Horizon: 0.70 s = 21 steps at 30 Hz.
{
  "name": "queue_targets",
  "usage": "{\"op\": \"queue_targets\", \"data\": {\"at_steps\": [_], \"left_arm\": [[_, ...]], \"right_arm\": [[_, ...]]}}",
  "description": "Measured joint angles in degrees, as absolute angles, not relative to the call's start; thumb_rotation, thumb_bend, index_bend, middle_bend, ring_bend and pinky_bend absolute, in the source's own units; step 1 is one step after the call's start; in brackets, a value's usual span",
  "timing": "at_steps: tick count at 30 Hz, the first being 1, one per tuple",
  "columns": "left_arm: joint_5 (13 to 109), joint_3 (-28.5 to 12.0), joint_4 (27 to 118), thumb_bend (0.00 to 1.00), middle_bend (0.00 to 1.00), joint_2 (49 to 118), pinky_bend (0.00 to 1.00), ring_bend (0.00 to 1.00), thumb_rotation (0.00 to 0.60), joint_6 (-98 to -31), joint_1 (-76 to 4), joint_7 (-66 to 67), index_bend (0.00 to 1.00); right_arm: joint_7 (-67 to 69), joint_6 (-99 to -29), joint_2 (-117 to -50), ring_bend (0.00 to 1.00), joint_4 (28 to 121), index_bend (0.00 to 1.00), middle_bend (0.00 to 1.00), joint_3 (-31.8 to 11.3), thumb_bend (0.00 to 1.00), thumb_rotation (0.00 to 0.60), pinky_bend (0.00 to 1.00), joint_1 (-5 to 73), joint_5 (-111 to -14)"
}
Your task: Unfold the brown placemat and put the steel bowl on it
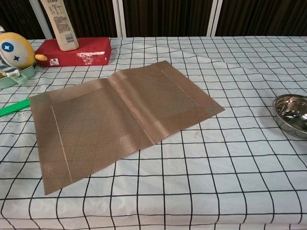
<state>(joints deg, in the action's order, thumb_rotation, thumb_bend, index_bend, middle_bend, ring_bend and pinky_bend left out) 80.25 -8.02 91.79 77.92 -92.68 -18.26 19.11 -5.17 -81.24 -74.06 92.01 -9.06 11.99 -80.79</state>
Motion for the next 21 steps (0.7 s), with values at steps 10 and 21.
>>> {"op": "queue_targets", "data": {"at_steps": [10,21], "left_arm": [[83.08,-6.19,91.14,0.01,0.06,76.56,0.01,0.01,0.6,-98.89,-12.26,12.76,0.12],[80.77,-8.42,88.34,0.01,0.06,77.23,0.01,0.01,0.6,-95.75,-12.34,8.61,0.11]], "right_arm": [[-13.54,-76.23,-73.0,0.04,94.12,0.17,0.05,-9.89,0.01,0.6,0.16,16.32,-80.68],[-26.22,-65.26,-76.56,0.05,95.21,0.23,0.08,-11.3,0.01,0.6,0.16,26.1,-79.66]]}}
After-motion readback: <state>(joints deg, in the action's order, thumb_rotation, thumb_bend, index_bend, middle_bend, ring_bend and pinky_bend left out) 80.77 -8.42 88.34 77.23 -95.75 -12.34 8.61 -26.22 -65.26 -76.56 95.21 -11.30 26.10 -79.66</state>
